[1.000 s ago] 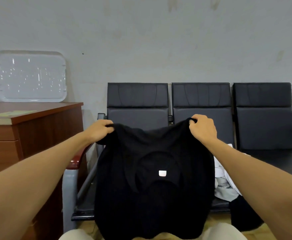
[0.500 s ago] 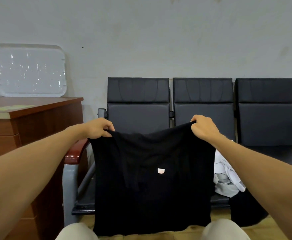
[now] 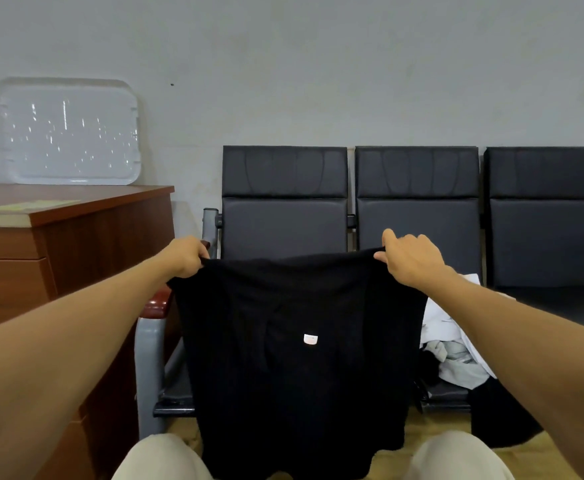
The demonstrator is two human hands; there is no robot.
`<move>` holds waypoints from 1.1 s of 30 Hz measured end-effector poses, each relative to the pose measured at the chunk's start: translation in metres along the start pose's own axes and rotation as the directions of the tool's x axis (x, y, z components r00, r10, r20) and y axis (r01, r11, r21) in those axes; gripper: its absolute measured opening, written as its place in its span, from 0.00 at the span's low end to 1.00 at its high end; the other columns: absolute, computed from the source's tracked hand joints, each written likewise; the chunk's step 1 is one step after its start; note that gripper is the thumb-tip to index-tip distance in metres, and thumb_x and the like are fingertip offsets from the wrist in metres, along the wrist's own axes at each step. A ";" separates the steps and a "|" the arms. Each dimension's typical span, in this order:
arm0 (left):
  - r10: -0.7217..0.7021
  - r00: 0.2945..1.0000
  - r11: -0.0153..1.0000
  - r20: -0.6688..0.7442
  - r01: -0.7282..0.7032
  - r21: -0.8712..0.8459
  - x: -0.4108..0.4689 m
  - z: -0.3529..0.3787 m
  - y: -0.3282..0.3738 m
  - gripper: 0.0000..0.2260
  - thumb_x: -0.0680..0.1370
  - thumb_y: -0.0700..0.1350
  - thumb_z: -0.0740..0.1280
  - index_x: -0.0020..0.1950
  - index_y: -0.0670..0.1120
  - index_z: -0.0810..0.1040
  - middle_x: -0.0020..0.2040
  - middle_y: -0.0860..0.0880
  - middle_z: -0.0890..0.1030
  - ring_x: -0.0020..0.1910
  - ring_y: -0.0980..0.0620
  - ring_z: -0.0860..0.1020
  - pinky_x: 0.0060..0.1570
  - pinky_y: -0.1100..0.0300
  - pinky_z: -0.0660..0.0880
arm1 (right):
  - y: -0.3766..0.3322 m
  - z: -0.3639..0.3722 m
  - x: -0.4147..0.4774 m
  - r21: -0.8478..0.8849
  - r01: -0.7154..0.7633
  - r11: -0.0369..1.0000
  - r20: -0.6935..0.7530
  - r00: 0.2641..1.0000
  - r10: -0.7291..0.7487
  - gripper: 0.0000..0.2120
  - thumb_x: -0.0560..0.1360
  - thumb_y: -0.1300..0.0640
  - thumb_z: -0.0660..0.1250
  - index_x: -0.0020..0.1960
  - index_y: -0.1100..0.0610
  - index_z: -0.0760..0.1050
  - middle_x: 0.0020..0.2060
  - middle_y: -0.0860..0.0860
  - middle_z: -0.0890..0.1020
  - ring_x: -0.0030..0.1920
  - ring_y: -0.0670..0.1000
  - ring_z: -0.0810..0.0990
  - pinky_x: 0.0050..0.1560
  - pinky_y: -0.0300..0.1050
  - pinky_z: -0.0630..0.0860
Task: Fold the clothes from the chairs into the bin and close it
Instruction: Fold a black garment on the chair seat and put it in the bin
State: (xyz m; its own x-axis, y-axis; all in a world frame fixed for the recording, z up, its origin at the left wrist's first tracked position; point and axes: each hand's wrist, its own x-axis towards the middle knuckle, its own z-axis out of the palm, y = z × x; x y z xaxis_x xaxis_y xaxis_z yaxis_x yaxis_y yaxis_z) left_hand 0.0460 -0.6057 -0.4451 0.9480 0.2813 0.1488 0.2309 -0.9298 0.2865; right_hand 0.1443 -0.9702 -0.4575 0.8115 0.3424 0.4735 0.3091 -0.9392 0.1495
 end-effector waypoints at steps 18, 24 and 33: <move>0.186 0.978 0.982 0.090 -0.187 0.008 0.024 0.043 -0.005 0.08 0.82 0.51 0.61 0.47 0.48 0.73 0.45 0.47 0.78 0.45 0.49 0.76 0.47 0.56 0.71 | -0.014 0.049 0.003 -0.125 0.013 0.992 -0.094 0.995 -0.025 0.13 0.83 0.47 0.54 0.57 0.57 0.62 0.39 0.51 0.72 0.30 0.55 0.70 0.27 0.44 0.60; 0.229 0.962 0.942 0.146 -0.257 0.215 0.060 0.108 -0.022 0.12 0.82 0.56 0.57 0.59 0.50 0.68 0.47 0.47 0.75 0.46 0.45 0.75 0.46 0.50 0.71 | -0.027 0.119 0.015 -0.178 0.095 0.979 0.051 0.995 -0.087 0.14 0.81 0.49 0.61 0.56 0.60 0.66 0.36 0.52 0.76 0.22 0.53 0.68 0.22 0.42 0.53; 0.251 0.965 0.889 0.074 -0.260 0.377 0.131 0.189 -0.044 0.15 0.82 0.59 0.52 0.61 0.51 0.67 0.51 0.46 0.80 0.48 0.43 0.79 0.39 0.54 0.69 | -0.025 0.216 0.067 -0.073 0.097 0.993 0.143 0.986 -0.086 0.19 0.82 0.43 0.53 0.60 0.59 0.62 0.49 0.53 0.79 0.42 0.57 0.81 0.26 0.44 0.60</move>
State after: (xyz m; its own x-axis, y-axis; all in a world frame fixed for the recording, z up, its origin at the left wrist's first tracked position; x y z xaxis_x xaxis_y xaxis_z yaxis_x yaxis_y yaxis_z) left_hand 0.2019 -0.5727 -0.6173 0.9892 0.0204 0.1453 0.0411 -0.9892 -0.1410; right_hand 0.2978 -0.9183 -0.6167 0.8445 0.4222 0.3295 0.3495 -0.9006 0.2583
